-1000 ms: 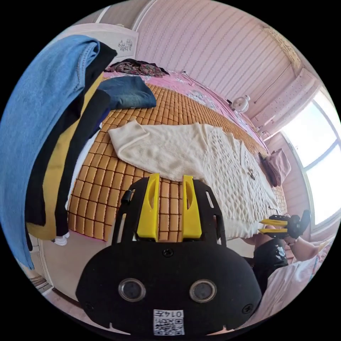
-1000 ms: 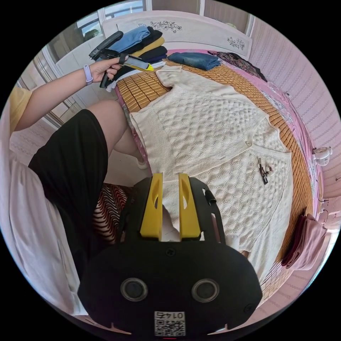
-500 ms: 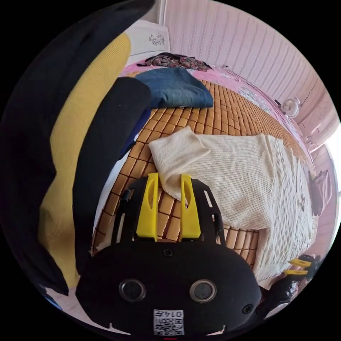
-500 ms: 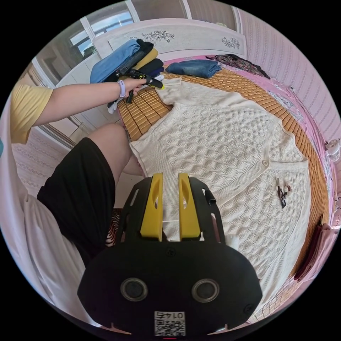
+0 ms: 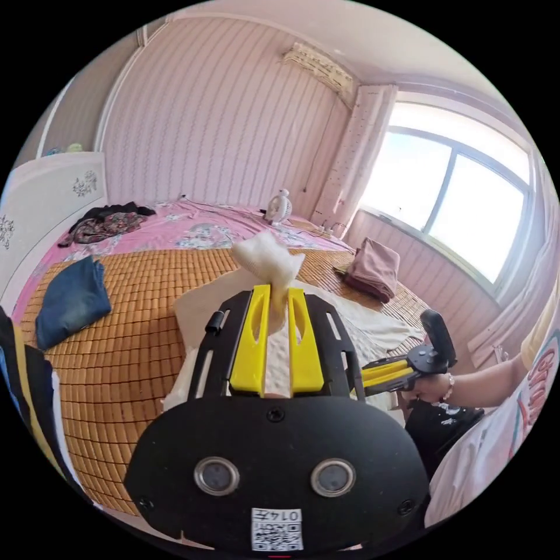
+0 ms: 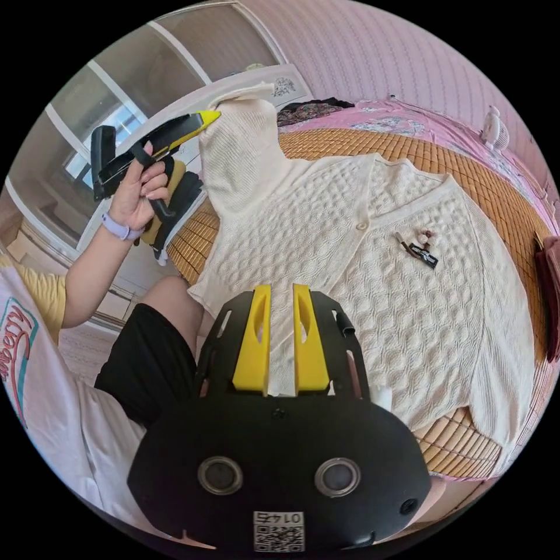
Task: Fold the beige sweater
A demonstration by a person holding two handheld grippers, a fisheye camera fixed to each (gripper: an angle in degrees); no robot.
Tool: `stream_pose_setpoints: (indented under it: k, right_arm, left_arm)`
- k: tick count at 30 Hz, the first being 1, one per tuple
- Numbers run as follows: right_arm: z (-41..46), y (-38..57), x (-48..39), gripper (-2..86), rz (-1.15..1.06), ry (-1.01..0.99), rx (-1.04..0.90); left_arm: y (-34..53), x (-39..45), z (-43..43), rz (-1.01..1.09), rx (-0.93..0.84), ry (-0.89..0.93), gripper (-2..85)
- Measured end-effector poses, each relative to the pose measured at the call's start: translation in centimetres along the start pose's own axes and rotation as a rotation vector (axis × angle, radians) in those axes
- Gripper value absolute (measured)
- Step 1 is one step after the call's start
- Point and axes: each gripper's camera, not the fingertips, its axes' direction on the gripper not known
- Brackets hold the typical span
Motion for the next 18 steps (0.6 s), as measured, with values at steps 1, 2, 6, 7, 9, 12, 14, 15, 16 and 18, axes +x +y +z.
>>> stream_pose_setpoints:
  k: [1,2,6,7,9,12,14,15,16,18]
  right_arm:
    - [-0.9,0.7,1.5,7.8,0.055,0.017,0.025]
    - [-1.4,1.1,2.2,8.0,0.079,0.027,0.033]
    - [-3.4,3.9,6.4,8.6,0.197,0.118,0.037]
    - [-3.8,4.4,7.2,8.6,0.216,0.145,0.036]
    - [-4.1,4.6,8.3,8.6,0.235,0.163,0.048]
    - [-3.7,3.5,10.0,8.9,0.282,0.211,0.061]
    - [-3.2,2.5,11.0,9.0,0.316,0.233,0.09]
    - [-2.5,1.9,11.7,8.7,0.339,0.234,0.091]
    - [-1.5,1.3,12.3,7.9,0.346,0.222,0.059]
    - [-0.3,0.8,13.0,5.3,0.37,0.227,0.006]
  left_arm:
    - [0.4,2.4,1.8,0.032,-0.031,0.05,5.8]
    - [1.2,4.1,3.8,0.062,-0.099,0.097,6.1]
    - [4.7,4.8,8.0,0.042,-0.321,0.12,7.2]
    - [5.6,4.2,8.4,0.025,-0.365,0.106,7.4]
    - [6.6,3.0,8.6,-0.004,-0.41,0.076,7.7]
    - [7.5,1.3,8.4,-0.022,-0.451,-0.027,7.8]
    - [8.2,0.4,9.0,-0.014,-0.489,-0.122,7.9]
    - [8.4,0.2,9.3,-0.013,-0.507,-0.135,7.9]
    - [9.0,0.0,10.2,-0.006,-0.559,-0.157,7.9]
    - [9.9,-0.2,11.4,-0.02,-0.612,-0.169,7.6]
